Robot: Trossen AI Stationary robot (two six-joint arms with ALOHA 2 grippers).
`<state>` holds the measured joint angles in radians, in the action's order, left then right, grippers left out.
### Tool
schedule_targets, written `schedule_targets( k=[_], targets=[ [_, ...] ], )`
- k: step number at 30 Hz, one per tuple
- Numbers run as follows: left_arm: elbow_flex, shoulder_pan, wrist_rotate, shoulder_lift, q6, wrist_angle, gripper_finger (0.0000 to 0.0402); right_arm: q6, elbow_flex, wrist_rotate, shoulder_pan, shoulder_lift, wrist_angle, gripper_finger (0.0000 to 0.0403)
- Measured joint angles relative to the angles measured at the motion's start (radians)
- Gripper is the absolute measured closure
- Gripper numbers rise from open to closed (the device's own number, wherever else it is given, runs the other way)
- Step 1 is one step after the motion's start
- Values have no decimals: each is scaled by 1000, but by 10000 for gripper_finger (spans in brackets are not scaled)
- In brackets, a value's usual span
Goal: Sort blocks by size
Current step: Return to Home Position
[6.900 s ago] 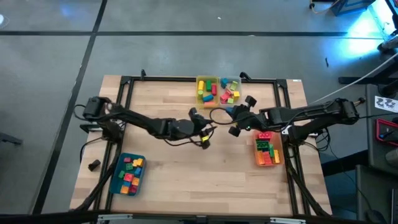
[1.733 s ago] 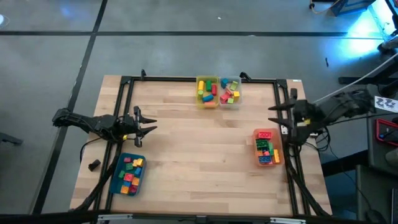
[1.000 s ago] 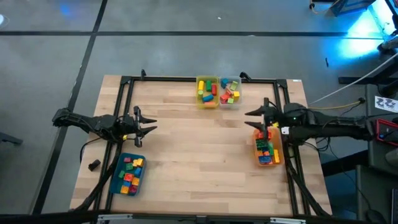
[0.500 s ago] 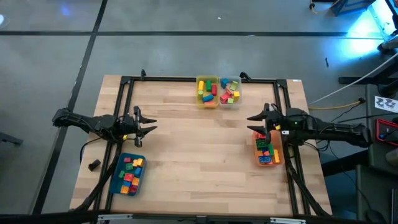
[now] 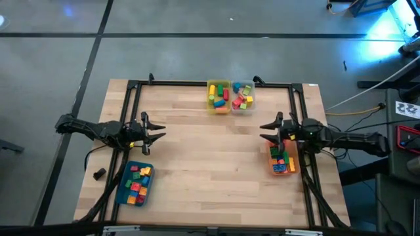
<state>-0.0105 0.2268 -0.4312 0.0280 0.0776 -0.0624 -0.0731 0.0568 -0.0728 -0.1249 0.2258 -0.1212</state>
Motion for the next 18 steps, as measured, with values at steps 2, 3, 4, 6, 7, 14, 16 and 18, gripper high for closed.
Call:
schedule_targets(
  k=[2, 3, 4, 6, 7, 14, 16, 18],
  targets=[
    [0, 0, 0, 0, 0, 0, 288, 0, -22, 0, 0, -2, -12, 221],
    [0, 0, 0, 0, 0, 0, 288, 0, -32, 0, 0, -2, -18, 221],
    [0, 0, 0, 0, 0, 0, 288, -2, -41, 0, 0, -2, -23, 221],
    [0, 0, 0, 0, 0, 0, 288, -7, -44, 0, 0, -2, -38, 221],
    [0, 0, 0, 0, 0, 0, 288, -7, -44, -5, 0, -2, -36, 221],
    [0, 0, 0, 0, 0, 0, 288, 27, -45, -24, 0, -1, -50, 221],
    [0, 0, 0, 0, 0, 0, 288, 28, -45, -24, 0, -2, -50, 221],
    [0, 0, 0, 0, 0, 0, 288, 32, -46, -25, 0, -2, -48, 221]
  ],
)
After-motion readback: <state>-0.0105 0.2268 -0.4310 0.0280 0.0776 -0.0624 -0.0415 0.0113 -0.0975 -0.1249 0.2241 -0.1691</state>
